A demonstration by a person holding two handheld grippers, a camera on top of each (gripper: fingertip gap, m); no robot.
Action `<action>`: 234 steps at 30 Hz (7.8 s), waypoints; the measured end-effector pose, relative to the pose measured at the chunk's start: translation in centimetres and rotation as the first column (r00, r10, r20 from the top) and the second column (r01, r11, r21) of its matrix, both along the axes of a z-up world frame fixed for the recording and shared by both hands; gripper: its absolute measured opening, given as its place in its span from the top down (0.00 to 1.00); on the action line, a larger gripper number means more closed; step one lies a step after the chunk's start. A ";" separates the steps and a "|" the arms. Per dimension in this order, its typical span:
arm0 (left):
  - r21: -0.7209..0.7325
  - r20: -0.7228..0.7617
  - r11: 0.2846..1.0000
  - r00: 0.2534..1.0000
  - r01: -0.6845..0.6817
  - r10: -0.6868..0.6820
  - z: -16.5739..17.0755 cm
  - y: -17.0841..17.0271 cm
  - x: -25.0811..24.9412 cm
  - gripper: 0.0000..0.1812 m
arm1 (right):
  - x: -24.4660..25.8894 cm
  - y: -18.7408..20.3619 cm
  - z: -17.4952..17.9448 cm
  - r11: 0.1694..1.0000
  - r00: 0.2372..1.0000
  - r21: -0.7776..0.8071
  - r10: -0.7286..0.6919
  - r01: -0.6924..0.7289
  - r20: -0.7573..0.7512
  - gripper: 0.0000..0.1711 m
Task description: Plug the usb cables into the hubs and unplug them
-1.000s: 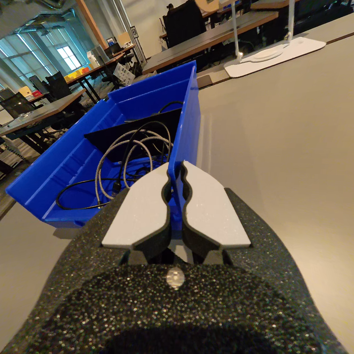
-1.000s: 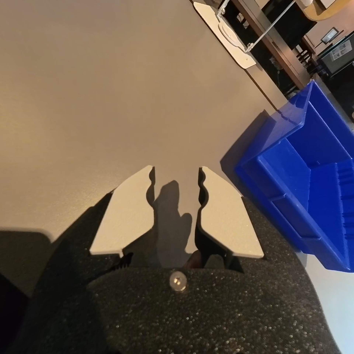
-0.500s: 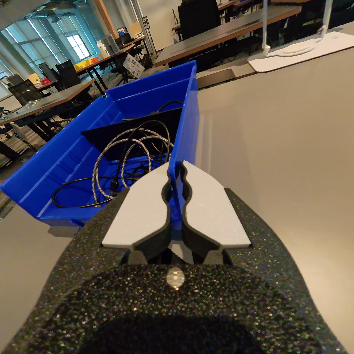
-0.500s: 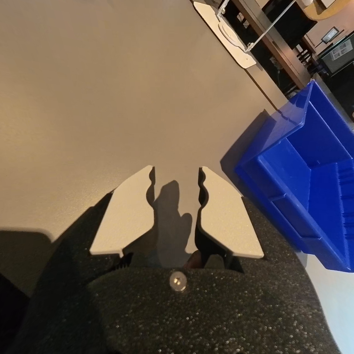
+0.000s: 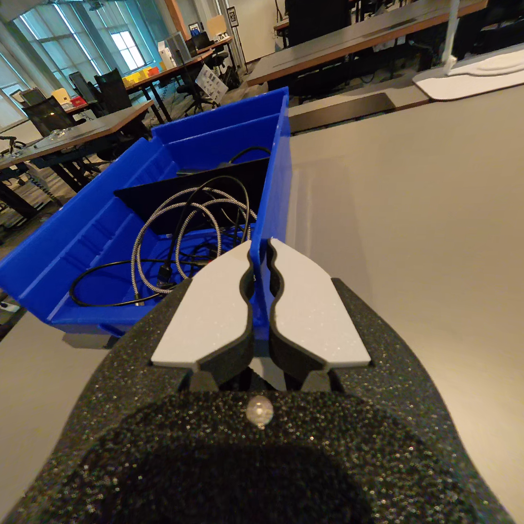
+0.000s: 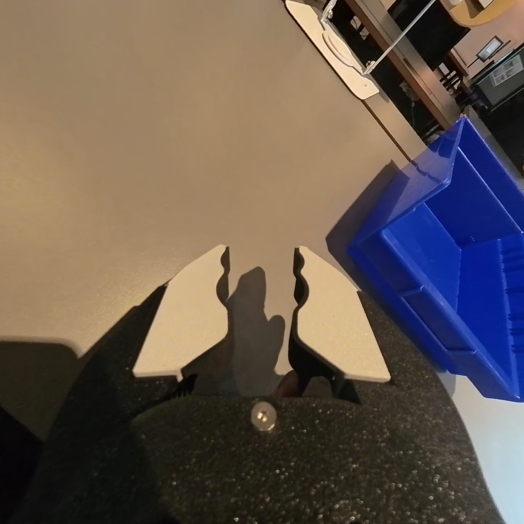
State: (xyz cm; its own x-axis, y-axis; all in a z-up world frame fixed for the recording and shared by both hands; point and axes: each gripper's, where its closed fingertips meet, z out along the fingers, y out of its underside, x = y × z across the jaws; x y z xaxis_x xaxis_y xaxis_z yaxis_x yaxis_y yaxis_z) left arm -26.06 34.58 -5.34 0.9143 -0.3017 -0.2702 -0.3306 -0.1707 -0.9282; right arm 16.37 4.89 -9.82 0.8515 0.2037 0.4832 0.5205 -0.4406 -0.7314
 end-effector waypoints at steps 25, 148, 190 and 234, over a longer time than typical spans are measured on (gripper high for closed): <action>-0.034 0.032 0.993 0.993 0.113 -0.112 -0.1 5.5 -3.3 0.98 | 0.2 0.0 0.0 1.000 1.000 -0.003 -0.015 0.015 -0.004 0.74; -0.361 0.143 0.893 0.962 0.268 -0.231 -4.3 6.5 30.8 0.56 | -2.9 30.4 2.0 0.965 0.810 0.016 -0.209 0.261 -0.548 0.61; -0.180 0.048 0.951 0.967 0.253 -0.248 -2.4 5.6 30.6 0.59 | -3.8 30.1 3.0 0.963 0.895 0.114 -0.180 0.246 -0.407 0.62; -0.197 -0.127 0.956 0.961 0.220 -0.247 -3.5 5.6 31.4 0.56 | -22.5 18.2 18.5 0.361 0.827 0.819 0.515 -0.446 0.223 0.66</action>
